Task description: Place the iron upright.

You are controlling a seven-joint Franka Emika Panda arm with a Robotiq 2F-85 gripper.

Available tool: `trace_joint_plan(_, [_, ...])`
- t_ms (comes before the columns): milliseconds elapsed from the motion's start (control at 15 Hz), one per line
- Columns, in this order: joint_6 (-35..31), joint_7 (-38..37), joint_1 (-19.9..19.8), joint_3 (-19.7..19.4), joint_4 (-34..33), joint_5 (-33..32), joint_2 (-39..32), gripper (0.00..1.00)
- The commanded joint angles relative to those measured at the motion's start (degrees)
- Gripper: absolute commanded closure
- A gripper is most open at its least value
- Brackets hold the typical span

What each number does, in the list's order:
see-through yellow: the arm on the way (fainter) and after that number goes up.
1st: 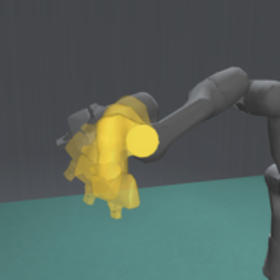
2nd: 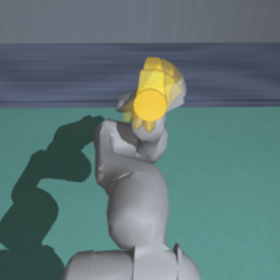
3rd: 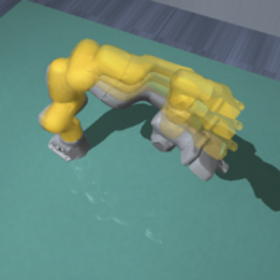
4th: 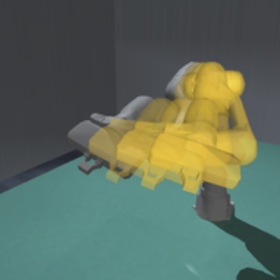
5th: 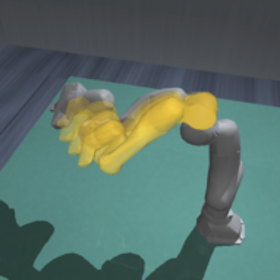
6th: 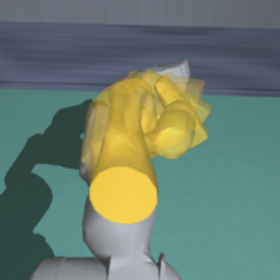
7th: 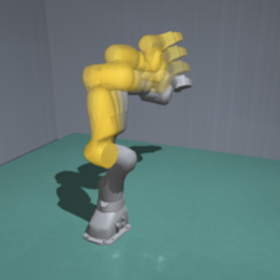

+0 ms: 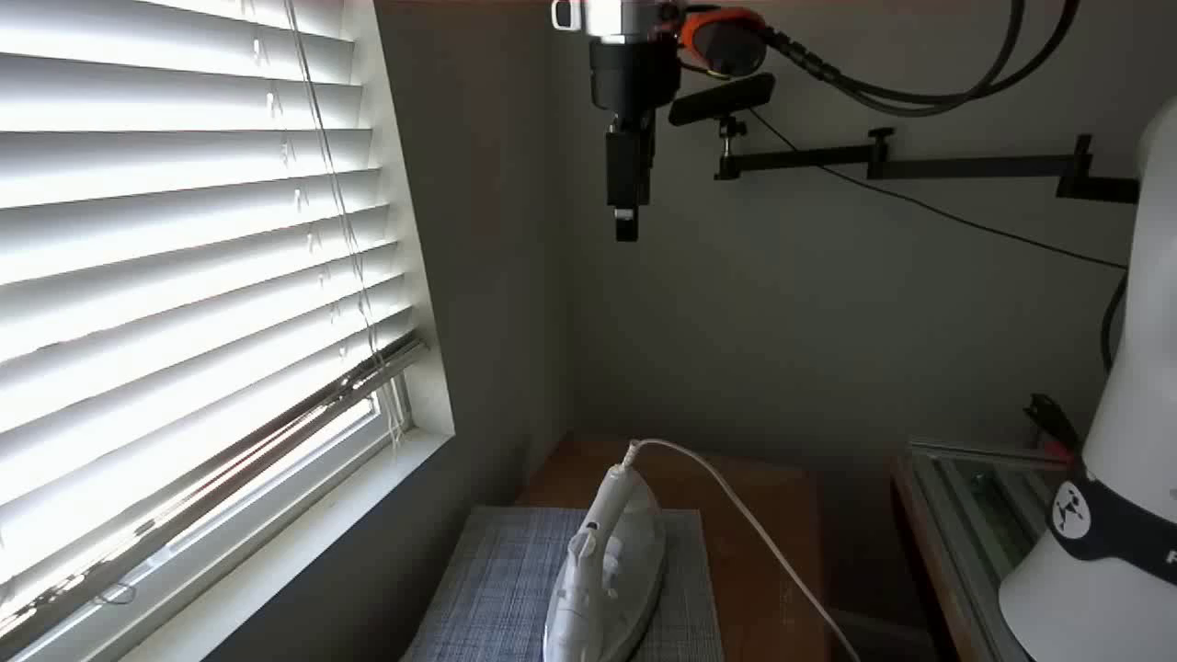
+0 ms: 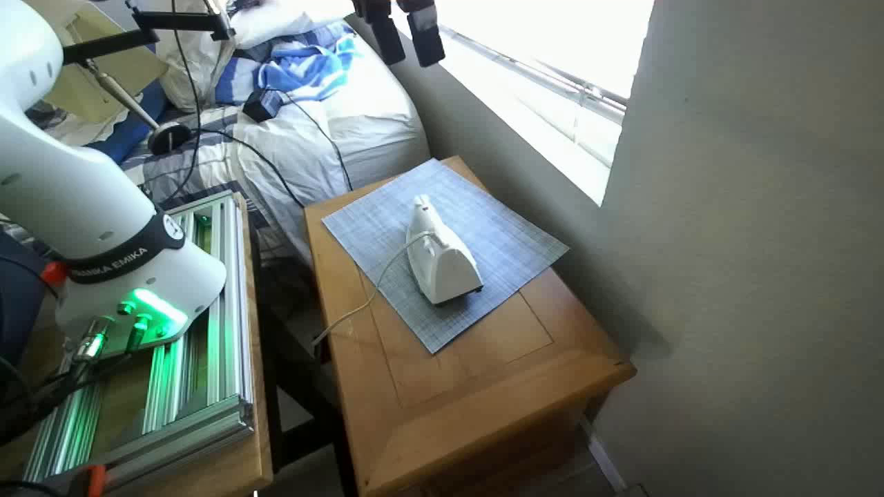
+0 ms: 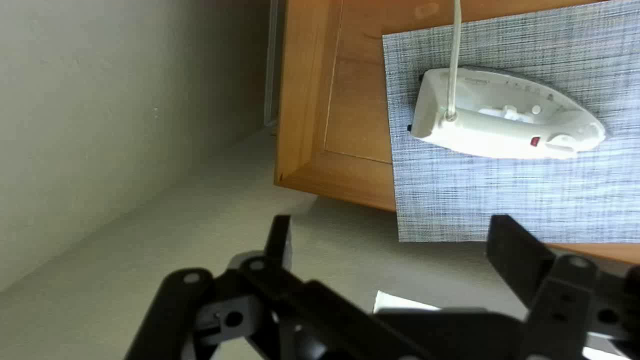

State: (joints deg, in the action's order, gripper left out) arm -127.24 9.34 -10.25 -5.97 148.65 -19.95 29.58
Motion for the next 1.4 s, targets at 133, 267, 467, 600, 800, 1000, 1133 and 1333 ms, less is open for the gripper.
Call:
trace_joint_plan(133, [0.22,-0.12,0.36,-0.29,-0.11,-0.14,0.03,0.00])
trace_joint_plan(267, [0.22,-0.12,0.36,-0.29,-0.11,-0.14,0.03,0.00])
trace_joint_plan(467, [0.22,-0.12,0.36,-0.29,-0.11,-0.14,0.03,0.00])
trace_joint_plan(600, [0.22,-0.12,0.36,-0.29,-0.11,-0.14,0.03,0.00])
trace_joint_plan(800, [0.22,-0.12,0.36,-0.29,-0.11,-0.14,0.03,0.00])
trace_joint_plan(1000, [-0.64,0.96,1.12,-1.65,-0.69,2.15,-2.88,0.00])
trace_joint_plan(1133, [-3.05,0.19,2.23,-2.82,-0.39,6.03,-5.71,0.00])
trace_joint_plan(1333, [-5.16,-0.44,4.28,-4.06,-0.38,14.98,-9.89,0.00])
